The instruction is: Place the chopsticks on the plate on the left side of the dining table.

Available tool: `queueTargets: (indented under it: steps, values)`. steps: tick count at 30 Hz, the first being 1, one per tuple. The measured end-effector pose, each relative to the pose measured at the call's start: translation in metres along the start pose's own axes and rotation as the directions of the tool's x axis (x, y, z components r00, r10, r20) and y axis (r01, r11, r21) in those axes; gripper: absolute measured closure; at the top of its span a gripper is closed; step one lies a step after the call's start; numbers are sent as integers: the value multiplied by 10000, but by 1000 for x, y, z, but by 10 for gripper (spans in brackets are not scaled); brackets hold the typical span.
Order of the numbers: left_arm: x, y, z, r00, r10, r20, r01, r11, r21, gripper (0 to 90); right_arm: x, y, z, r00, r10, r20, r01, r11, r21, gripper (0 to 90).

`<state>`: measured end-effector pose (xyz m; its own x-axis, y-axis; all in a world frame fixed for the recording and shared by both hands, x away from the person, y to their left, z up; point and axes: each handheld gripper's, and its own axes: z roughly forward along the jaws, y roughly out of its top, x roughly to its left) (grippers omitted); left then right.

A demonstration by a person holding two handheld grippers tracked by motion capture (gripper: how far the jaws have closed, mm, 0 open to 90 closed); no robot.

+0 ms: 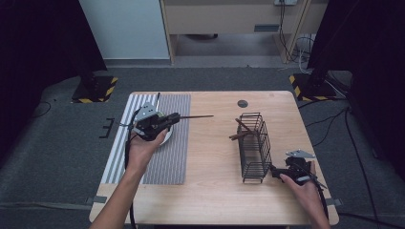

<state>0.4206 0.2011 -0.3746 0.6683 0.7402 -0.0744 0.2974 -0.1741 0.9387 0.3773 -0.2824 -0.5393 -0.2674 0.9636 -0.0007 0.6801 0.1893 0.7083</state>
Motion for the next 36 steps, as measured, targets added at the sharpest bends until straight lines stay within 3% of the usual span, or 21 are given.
queueTargets:
  steps: [17, 36]
  values:
    - [17, -15, 3, 9986, -14, -536, 33, 9994, 346, 834, 0, 0, 0, 10000, -4, 3, 4, 10000, 3, 4]
    - [41, -31, -7, 9931, -129, -1166, 191, 9985, 516, 834, 0, 0, 0, 10000, 1, 18, -1, 10000, -5, 5]
